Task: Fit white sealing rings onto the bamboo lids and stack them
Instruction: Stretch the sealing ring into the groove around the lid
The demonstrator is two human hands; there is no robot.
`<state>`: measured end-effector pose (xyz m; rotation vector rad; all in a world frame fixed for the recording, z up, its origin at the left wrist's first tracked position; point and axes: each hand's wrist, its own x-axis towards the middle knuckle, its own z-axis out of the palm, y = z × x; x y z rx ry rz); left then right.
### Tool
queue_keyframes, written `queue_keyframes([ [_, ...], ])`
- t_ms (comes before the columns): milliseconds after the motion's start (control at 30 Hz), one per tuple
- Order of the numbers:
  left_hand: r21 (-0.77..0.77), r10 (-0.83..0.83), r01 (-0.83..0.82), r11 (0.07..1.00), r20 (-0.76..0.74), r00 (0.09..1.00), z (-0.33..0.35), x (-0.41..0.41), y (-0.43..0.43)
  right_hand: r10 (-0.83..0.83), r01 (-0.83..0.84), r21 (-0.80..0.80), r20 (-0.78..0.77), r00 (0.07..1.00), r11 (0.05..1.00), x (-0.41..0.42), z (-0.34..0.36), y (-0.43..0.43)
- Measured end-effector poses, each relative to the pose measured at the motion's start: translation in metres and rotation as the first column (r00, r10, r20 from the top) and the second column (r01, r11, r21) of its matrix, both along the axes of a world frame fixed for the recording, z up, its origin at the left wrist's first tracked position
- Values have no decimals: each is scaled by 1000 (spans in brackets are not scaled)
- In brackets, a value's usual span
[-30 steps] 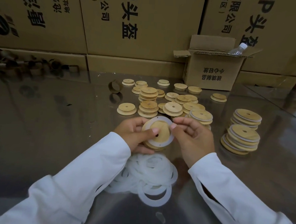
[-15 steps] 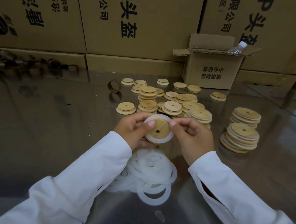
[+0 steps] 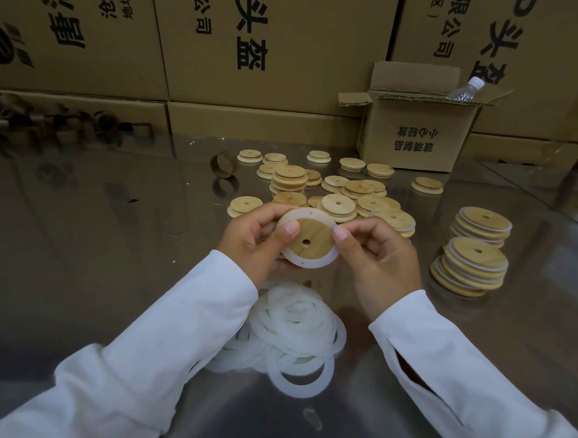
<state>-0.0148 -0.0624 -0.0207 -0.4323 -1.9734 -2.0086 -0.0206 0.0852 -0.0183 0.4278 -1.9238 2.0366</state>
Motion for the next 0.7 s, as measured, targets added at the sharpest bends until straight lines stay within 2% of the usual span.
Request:
queue_keyframes([
  [200,52,-21,18,999,45,999,-1,-1,-1,15,-15,18,-19,1000,1000,4,3,0],
  [533,182,-55,19,983,196,979,-3,-3,1,-170,164,91,58,984,982,1,-7,-5],
  [600,162,-85,46,986,244,966,-3,-4,2,-209,198,119,85,974,973,-1,-9,-4],
  [700,33,-66,59,998,245,967,-4,-4,2,-231,211,220,69,971,952,-1,-11,-2],
])
